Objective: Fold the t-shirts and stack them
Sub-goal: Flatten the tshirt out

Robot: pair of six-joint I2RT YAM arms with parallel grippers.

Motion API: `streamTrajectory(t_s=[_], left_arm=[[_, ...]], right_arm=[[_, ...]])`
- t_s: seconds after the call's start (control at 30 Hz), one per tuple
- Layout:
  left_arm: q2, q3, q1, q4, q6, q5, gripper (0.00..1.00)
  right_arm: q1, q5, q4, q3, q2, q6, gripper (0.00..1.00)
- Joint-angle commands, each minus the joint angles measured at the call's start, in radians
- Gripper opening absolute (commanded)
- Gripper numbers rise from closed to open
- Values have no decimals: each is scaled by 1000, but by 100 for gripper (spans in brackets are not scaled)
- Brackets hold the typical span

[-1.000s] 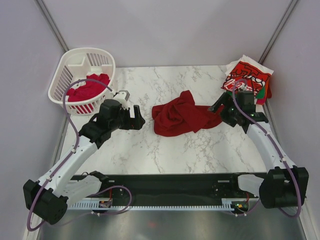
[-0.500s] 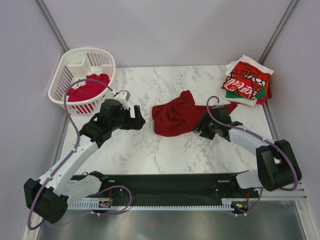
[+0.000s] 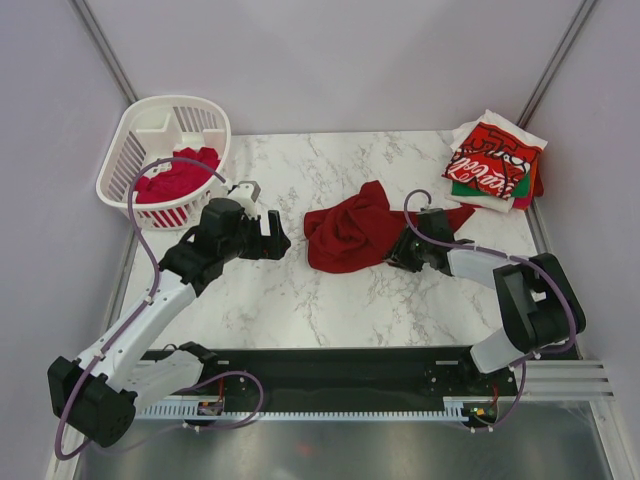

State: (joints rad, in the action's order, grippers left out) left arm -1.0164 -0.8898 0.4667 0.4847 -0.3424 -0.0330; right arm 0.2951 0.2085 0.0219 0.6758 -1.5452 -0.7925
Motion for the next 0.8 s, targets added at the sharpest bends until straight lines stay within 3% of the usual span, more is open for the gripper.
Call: streamTrajectory(t_s=[0.0, 0.23, 0.4, 0.5, 0.53, 0.63, 0.77], left_arm=[[4, 3, -2, -1, 36, 13, 100], [-2, 3, -2, -1, 36, 18, 100], [-7, 5, -2, -1, 36, 21, 100], [-13, 5, -2, -1, 36, 25, 100], [-16, 3, -2, -1, 36, 30, 100], [-11, 3, -2, -1, 37, 30, 100], [-4, 2, -2, 0, 31, 62, 100]], right_arm=[[4, -18, -16, -5, -6, 15, 34], [4, -21, 10, -13, 77, 22, 0], [4, -64, 228, 129, 221, 105, 0], [4, -96, 456, 379, 321, 185, 0], [3, -174, 516, 516, 347, 203, 0], [-11, -341, 702, 686, 471, 233, 0], [-30, -457, 838, 654, 605, 194, 0]])
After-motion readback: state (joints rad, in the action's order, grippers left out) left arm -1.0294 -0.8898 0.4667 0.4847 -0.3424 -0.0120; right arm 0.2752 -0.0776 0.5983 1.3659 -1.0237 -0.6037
